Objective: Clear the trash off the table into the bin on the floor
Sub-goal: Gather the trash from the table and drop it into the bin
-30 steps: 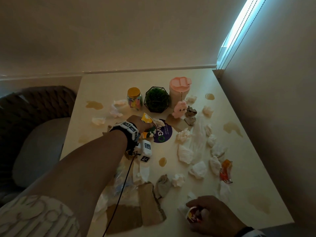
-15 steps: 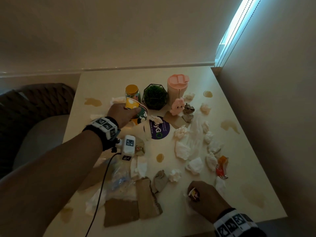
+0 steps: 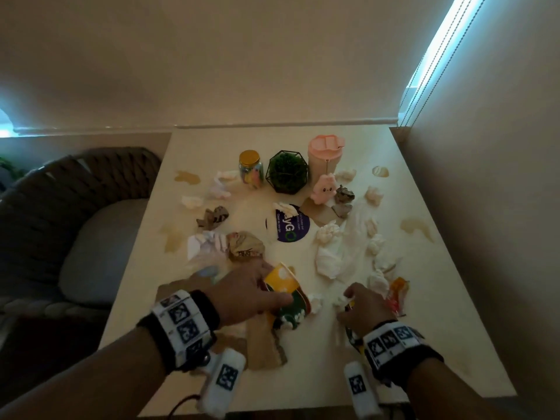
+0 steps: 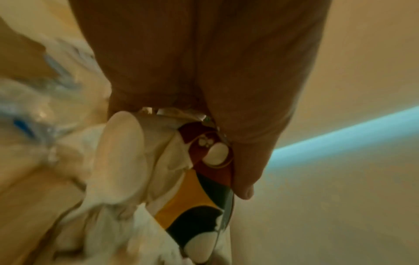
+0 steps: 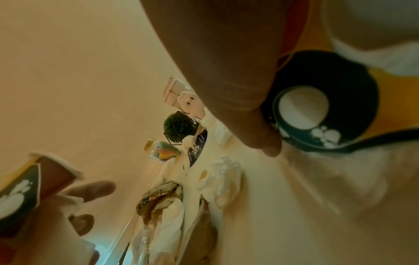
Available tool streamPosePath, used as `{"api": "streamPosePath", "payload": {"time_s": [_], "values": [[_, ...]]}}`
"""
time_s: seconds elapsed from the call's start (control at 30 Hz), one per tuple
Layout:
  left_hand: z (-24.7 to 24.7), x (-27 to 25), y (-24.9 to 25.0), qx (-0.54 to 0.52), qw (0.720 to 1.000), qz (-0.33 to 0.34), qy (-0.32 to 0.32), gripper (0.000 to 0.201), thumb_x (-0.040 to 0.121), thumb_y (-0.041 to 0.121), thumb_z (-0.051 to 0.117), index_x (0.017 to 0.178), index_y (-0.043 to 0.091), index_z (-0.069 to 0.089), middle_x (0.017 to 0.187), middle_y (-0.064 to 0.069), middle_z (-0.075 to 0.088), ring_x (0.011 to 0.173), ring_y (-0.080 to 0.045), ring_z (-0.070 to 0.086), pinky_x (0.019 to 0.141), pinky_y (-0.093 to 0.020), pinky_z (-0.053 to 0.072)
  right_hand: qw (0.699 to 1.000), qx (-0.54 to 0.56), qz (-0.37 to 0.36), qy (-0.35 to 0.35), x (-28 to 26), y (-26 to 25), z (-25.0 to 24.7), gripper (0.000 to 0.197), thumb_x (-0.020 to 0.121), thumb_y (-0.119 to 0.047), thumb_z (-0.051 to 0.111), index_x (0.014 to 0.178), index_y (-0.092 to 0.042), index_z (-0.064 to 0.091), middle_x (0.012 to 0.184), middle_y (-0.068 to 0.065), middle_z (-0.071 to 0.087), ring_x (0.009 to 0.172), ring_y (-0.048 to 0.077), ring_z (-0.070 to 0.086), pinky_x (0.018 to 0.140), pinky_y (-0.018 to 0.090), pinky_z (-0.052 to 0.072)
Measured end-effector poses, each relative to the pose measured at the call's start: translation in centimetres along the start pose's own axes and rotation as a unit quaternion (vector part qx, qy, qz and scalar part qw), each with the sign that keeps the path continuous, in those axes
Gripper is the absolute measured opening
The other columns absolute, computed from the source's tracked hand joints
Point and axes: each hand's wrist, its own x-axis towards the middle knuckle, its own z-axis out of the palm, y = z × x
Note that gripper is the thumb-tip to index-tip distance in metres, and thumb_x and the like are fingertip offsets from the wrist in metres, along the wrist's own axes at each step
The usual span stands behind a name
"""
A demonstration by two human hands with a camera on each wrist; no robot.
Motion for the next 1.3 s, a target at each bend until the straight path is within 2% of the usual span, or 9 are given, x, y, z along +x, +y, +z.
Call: {"api": "streamPosePath", "payload": {"time_s": [0.1, 0.2, 0.3, 0.43, 0.83, 0.93, 1.03, 1.13, 1.3], "values": [[4.0, 2.7, -0.8, 0.172, 0.984, 0.005, -0.052, 0.049, 0.076, 0.057, 0.073, 0.112, 0.024, 0.070, 0.129, 0.007, 0.050, 0.109, -0.013, 0.056, 0.097, -0.038, 0.050, 1.000, -0.013, -0.016, 0.016, 0.1, 0.2, -0.5, 0.035, 0.079, -0.031, 0.072, 0.111, -0.018, 0.065, 0.104, 0.001, 0.068, 0.082, 0.010, 0.054, 0.070, 0.020, 0.042], [7.1, 4.6, -0.2, 0.218, 0.974, -0.004, -0.067, 0.060, 0.079, 0.056, 0.070, 0.120, 0.012, 0.067, 0.137, 0.006, 0.043, 0.119, -0.018, 0.052, 0.101, -0.037, 0.047, 0.999, 0.015, -0.029, 0.040, -1.0, 0.8, -2.6, 0.026, 0.077, -0.035, 0.074, 0.098, -0.020, 0.069, 0.091, -0.003, 0.068, 0.076, 0.009, 0.060, 0.066, 0.022, 0.048], [8.9, 6.5, 0.0, 0.233, 0.971, -0.017, -0.052, 0.048, 0.078, 0.051, 0.073, 0.088, 0.004, 0.072, 0.103, -0.004, 0.055, 0.097, -0.024, 0.062, 0.082, -0.040, 0.053, 0.992, 0.080, -0.059, 0.074, -3.1, 2.5, -5.1, 0.017, 0.074, -0.035, 0.079, 0.082, -0.025, 0.068, 0.074, -0.006, 0.069, 0.058, 0.005, 0.065, 0.050, 0.019, 0.049], [10.9, 8.4, 0.1, 0.272, 0.958, -0.070, -0.055, 0.050, 0.073, 0.053, 0.074, 0.056, 0.011, 0.051, 0.059, -0.004, 0.048, 0.058, -0.026, 0.052, 0.052, -0.032, 0.039, 0.984, 0.124, -0.082, 0.102, -4.7, 4.9, -6.7, 0.018, 0.069, -0.034, 0.083, 0.076, -0.028, 0.069, 0.073, -0.004, 0.070, 0.068, 0.013, 0.067, 0.064, 0.034, 0.056], [11.0, 8.4, -0.2, 0.197, 0.971, -0.138, 0.005, 0.051, 0.082, 0.045, 0.073, 0.057, 0.013, 0.042, 0.055, -0.002, 0.038, 0.049, -0.017, 0.039, 0.046, -0.028, 0.031, 0.980, 0.122, -0.111, 0.115, -3.8, 3.0, -7.0, 0.016, 0.074, -0.034, 0.080, 0.083, -0.027, 0.068, 0.080, -0.009, 0.068, 0.076, 0.010, 0.064, 0.068, 0.031, 0.053], [9.2, 6.3, 0.7, 0.134, 0.984, -0.118, 0.019, 0.053, 0.080, 0.048, 0.073, 0.056, 0.013, 0.042, 0.059, -0.005, 0.044, 0.055, -0.021, 0.047, 0.048, -0.030, 0.036, 0.975, 0.137, -0.116, 0.129, -4.8, 1.3, -8.1, 0.019, 0.075, -0.035, 0.080, 0.087, -0.025, 0.070, 0.079, -0.007, 0.069, 0.073, 0.010, 0.065, 0.062, 0.027, 0.051], [5.7, 1.9, 0.6, -0.012, 0.996, -0.072, 0.058, 0.049, 0.073, 0.049, 0.077, 0.072, 0.002, 0.063, 0.079, -0.019, 0.067, 0.077, -0.034, 0.067, 0.071, -0.044, 0.055, 0.966, 0.187, -0.138, 0.115, -7.2, -1.2, -8.1, 0.016, 0.075, -0.030, 0.081, 0.086, -0.024, 0.072, 0.079, -0.003, 0.072, 0.072, 0.014, 0.070, 0.066, 0.038, 0.060], [-0.3, -5.2, -3.5, -0.145, 0.980, -0.054, 0.124, 0.022, 0.076, 0.039, 0.079, 0.084, 0.019, 0.071, 0.094, -0.009, 0.075, 0.088, -0.027, 0.072, 0.085, -0.044, 0.058, 0.960, 0.190, -0.198, 0.053, -9.8, -7.4, -5.7, 0.020, 0.074, -0.029, 0.082, 0.090, -0.026, 0.072, 0.081, -0.001, 0.074, 0.073, 0.016, 0.072, 0.067, 0.041, 0.061], [-10.6, -18.1, -16.7, -0.233, 0.928, -0.123, 0.262, 0.055, 0.066, 0.049, 0.082, 0.096, 0.004, 0.073, 0.093, -0.017, 0.075, 0.090, -0.040, 0.071, 0.084, -0.063, 0.054, 0.935, 0.123, -0.328, -0.051, -13.6, -23.2, 4.2, 0.019, 0.076, -0.031, 0.080, 0.092, -0.031, 0.069, 0.085, -0.011, 0.071, 0.073, -0.001, 0.067, 0.061, 0.015, 0.051]]}}
